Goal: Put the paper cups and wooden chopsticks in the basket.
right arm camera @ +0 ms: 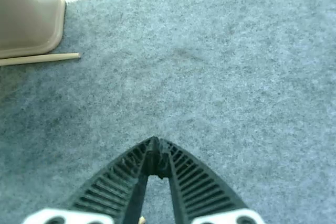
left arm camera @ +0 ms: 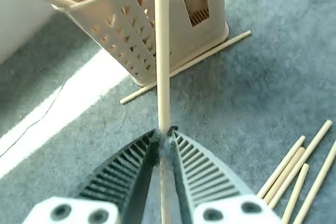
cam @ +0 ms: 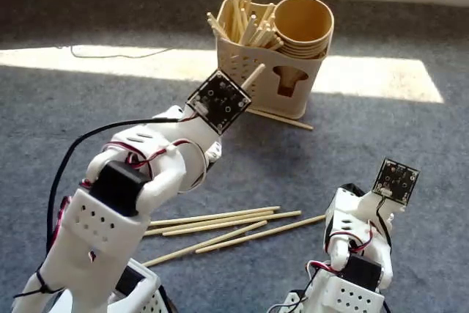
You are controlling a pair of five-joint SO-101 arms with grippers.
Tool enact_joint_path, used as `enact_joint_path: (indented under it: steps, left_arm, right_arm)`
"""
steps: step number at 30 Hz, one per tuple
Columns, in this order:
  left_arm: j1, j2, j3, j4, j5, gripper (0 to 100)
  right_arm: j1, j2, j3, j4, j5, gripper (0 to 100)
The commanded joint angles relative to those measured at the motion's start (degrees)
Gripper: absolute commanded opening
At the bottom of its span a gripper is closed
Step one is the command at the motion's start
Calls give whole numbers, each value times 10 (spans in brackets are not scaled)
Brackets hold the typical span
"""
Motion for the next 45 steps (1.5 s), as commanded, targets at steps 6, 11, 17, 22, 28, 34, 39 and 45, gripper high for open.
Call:
enact_joint_path:
  steps: [6, 11, 17, 22, 28, 34, 39, 45]
  left_arm:
    - [-40, -20, -103, -2, 62, 6]
    - [-44, -22, -137, -32, 84, 6]
    - [-44, -19, -132, -132, 88, 6]
    - [-44, -19, -132, -200, 88, 6]
    - [-44, -18, -87, -316, 88, 6]
    - [-44, -18, 11, -498, 88, 6]
    - [-44, -18, 58, -605, 96, 6]
    - [-79, -4, 61, -660, 186, 6]
  right_arm:
    - [5, -7, 64, 1, 5, 9]
    - [5, -7, 64, 1, 5, 9]
    - [5, -7, 64, 1, 5, 9]
    - [5, -7, 64, 1, 5, 9]
    - [5, -7, 64, 1, 5, 9]
    - [5, -7, 64, 1, 5, 9]
    - [5, -7, 64, 1, 5, 9]
    - [5, -7, 64, 1, 5, 9]
